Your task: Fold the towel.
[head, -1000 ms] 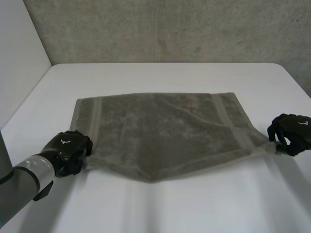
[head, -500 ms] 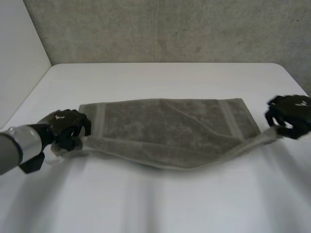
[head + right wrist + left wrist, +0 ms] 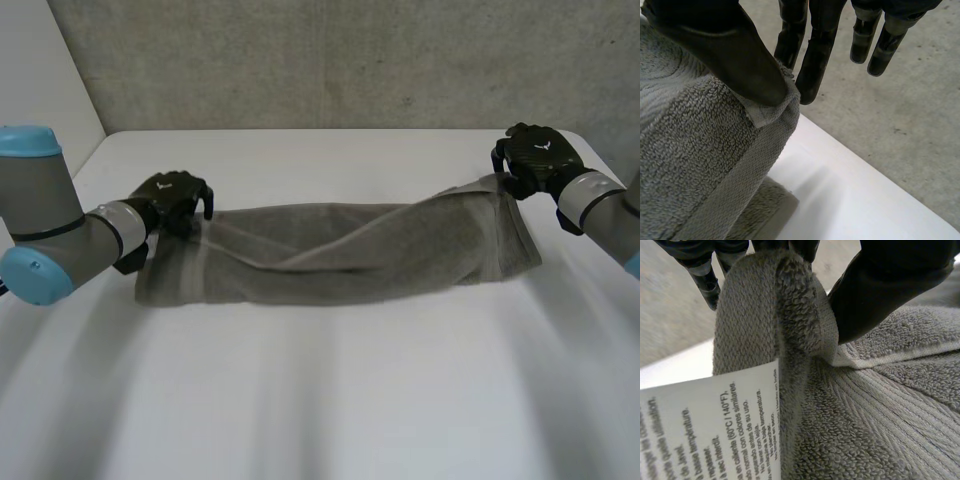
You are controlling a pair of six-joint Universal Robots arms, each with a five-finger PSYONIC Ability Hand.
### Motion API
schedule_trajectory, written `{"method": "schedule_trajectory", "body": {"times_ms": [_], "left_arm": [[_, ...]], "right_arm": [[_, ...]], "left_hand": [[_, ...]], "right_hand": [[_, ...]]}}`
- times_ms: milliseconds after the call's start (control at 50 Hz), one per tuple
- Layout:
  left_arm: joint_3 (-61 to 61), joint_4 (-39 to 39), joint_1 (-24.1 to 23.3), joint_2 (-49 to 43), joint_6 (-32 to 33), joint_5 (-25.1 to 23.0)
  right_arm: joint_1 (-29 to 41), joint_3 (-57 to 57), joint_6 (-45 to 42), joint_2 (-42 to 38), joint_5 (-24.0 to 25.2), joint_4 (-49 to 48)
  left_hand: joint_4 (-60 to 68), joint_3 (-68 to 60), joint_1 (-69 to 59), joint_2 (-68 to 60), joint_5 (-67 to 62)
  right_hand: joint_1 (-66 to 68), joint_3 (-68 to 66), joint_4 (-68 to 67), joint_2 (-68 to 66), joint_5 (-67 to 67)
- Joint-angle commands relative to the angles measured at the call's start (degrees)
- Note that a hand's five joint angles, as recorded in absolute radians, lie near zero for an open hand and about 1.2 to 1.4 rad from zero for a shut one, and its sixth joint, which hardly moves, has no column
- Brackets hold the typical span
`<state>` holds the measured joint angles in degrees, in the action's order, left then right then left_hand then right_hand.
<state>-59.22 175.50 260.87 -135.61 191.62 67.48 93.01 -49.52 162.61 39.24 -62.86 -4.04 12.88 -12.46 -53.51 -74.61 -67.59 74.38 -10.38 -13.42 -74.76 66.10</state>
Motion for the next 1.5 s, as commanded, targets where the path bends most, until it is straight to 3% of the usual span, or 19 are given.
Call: {"method": "schedule_trajectory", "body": {"times_ms": [20, 260, 600, 620, 640, 660, 680, 700, 720, 740, 760, 1000, 1380, 1500], "left_arm": [[-0.4, 7.5, 0.3, -0.4, -2.1, 2.9], [0.8, 9.1, 0.3, -3.0, -2.1, 3.0], [3.5, 9.2, 0.2, -6.2, -2.1, 3.5], [3.6, 9.2, 0.2, -6.2, -2.1, 3.6], [3.6, 9.2, 0.1, -6.2, -2.0, 3.8], [3.6, 9.2, 0.1, -6.2, -2.0, 3.8], [3.6, 9.2, 0.0, -6.2, -2.0, 3.9], [3.6, 9.2, -0.1, -6.2, -2.0, 4.0], [3.6, 9.2, -0.1, -6.2, -2.0, 4.0], [3.7, 9.2, -0.1, -6.2, -2.0, 4.2], [4.0, 9.2, -0.2, -6.2, -2.0, 4.5], [4.9, 9.2, 0.3, -2.7, -1.9, 5.7], [0.7, 9.0, 3.5, 7.6, -1.6, 4.8], [-7.9, 7.7, 3.0, 10.6, -1.3, 4.7]], "right_arm": [[0.6, 2.9, 0.1, -4.0, -2.9, -2.0], [1.1, 4.9, 0.2, -7.7, -6.7, -8.2], [2.3, 10.4, 0.2, -13.0, -6.8, -8.8], [2.3, 10.4, 0.2, -13.0, -6.8, -8.8], [2.3, 10.5, 0.1, -13.2, -6.8, -8.8], [2.3, 10.5, 0.1, -13.5, -6.9, -8.8], [2.3, 10.5, 0.1, -13.5, -6.9, -8.8], [2.4, 10.5, 0.0, -13.7, -7.1, -8.8], [2.4, 10.5, 0.0, -13.7, -7.1, -8.8], [2.5, 10.7, -0.3, -13.8, -7.6, -8.8], [2.6, 11.0, -0.4, -14.0, -8.3, -8.8], [2.5, 11.5, -0.4, -11.4, -13.1, -8.8], [1.9, -2.9, -0.5, 2.3, -10.2, -7.7], [1.9, -9.9, -1.7, 8.0, -6.9, -4.4]], "left_hand": [[-2.9, 2.5, -26.5, -5.4, -2.4], [-2.9, 2.5, -26.5, -5.4, -2.4], [-2.9, 2.5, -26.5, -5.4, -2.4], [-2.9, 2.5, -12.9, 8.2, 11.2], [-2.9, 2.5, 21.1, 42.2, 45.2], [-2.9, 2.5, 21.4, 42.5, 45.5], [-2.9, 2.5, 36.9, 58.0, 61.0], [-2.9, 2.5, 38.2, 59.3, 62.3], [-2.9, 2.5, 38.2, 59.3, 62.3], [-2.9, 2.5, 40.9, 62.0, 65.0], [-2.9, 2.5, 42.8, 63.9, 66.9], [-2.9, 2.5, 42.1, 63.2, 66.2], [-2.9, 2.5, 40.9, 62.0, 65.0], [-2.9, 2.5, 38.8, 59.9, 62.8]], "right_hand": [[5.6, 0.4, 3.4, -5.2, 3.9], [5.6, 0.4, 3.4, -5.2, 3.9], [5.6, 0.4, 3.4, -5.2, 3.9], [5.6, 0.4, 3.4, -5.2, 3.9], [5.6, 0.4, 3.4, -5.2, 3.9], [-17.8, 0.4, 3.4, 18.2, -19.5], [-18.0, 0.4, 3.4, 18.4, -19.8], [-45.0, 0.4, 3.4, 45.4, -46.7], [-45.3, 0.4, 3.4, 45.7, -47.0], [-64.4, 0.4, 3.4, 64.8, -66.1], [-64.4, 0.4, 3.4, 64.8, -66.1], [-64.4, 0.4, 3.4, 64.8, -66.1], [-64.4, 0.4, 3.4, 64.8, -66.1], [-64.4, 0.4, 3.4, 64.8, -66.1]]}}
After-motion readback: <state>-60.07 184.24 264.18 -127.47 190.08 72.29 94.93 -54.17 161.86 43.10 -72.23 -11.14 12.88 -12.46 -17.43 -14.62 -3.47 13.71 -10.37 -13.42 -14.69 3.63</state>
